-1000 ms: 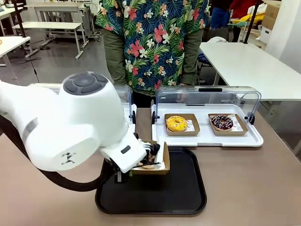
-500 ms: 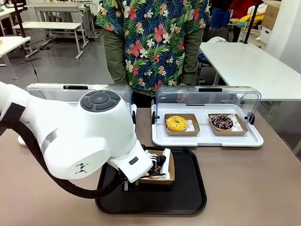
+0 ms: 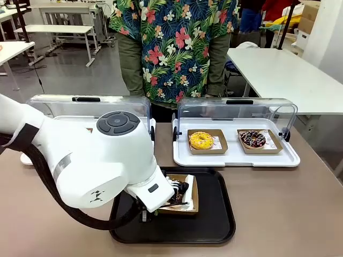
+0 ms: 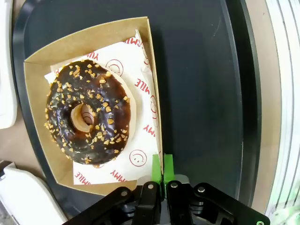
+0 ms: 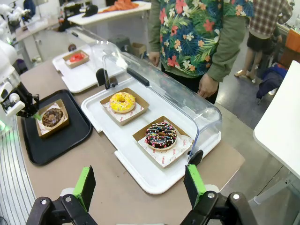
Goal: Move the second donut from the left to the tray.
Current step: Pick up the Paper togo box containing the Donut indicated by the person and place it on the Handle tray.
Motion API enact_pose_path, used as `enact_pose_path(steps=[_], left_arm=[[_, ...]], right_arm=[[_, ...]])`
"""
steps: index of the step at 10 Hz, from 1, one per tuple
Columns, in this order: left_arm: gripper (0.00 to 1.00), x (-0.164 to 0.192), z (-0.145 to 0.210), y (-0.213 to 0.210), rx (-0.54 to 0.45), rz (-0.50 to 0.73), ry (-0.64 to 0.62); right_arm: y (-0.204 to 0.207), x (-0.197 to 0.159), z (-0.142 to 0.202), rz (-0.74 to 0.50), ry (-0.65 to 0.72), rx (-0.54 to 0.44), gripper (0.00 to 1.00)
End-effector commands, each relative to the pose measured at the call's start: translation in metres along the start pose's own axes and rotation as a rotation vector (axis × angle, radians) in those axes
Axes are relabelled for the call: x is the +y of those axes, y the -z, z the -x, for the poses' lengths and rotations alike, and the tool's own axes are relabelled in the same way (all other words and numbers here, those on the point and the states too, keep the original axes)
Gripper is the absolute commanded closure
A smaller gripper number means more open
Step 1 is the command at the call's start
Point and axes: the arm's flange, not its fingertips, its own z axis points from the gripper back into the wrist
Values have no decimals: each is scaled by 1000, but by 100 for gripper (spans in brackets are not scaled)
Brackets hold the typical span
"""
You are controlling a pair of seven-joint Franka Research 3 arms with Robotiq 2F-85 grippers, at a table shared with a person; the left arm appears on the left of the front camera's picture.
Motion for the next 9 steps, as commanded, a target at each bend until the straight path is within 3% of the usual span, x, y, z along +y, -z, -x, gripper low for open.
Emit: enact_pose_path(steps=[1,2,3,4,6,7,9], left_arm=[[98,1,0,5,4,5,-24],[45,0,1,4,12,3,-22],[43,0,0,4,15,1,-24],[0,0,0,2,18,3,-22],[0,0,-1,-7,17,-6,-38],[19,-1,-3,-16,16,-16,-33],[0,-2,-8,-33,23,-33,-33]], right_arm=[[0,-3,-3,3,-27,-33,0],[0,-3,-3,3,-27,-33,0],[0,-3,-3,3,-27,-33,0],[0,-3,-3,3,-27,-33,0],[0,-3,-3,3,-27,-33,0],[0,-3,-3,3,-27,-33,0],[0,-3,-3,3,-27,-33,0]])
